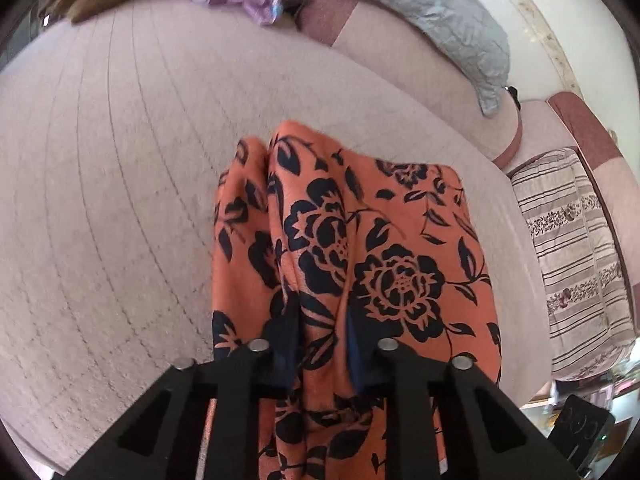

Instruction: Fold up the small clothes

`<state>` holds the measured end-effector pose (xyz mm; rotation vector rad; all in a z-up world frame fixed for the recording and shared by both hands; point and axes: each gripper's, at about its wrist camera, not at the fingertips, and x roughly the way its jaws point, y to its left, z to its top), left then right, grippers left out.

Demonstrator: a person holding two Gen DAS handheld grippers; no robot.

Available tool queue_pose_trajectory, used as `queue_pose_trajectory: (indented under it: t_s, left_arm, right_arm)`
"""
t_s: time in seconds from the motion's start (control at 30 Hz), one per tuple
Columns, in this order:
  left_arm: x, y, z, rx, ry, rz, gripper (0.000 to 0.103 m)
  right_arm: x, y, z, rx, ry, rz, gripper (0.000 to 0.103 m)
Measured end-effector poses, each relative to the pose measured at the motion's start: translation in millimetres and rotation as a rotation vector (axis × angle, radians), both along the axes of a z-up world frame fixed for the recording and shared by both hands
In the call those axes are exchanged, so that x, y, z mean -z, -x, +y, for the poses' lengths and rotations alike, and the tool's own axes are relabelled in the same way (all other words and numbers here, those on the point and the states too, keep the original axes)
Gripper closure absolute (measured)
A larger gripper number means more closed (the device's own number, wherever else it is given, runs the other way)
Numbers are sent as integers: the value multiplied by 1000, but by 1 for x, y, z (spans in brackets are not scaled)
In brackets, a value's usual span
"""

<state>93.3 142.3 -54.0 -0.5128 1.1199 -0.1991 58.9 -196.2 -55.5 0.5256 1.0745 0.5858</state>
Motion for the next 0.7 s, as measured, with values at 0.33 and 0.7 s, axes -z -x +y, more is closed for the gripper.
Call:
queue_pose_trajectory:
  t_s: [0.33, 0.7]
  left_arm:
    - [-18, 26, -22, -12, -183, -88, 87]
    - [-3, 12, -2, -10, -93, -44, 86]
  right_arm:
    - [5, 0, -10, 11, 19, 12, 29]
    - [-1, 3, -6, -24, 57, 3, 29]
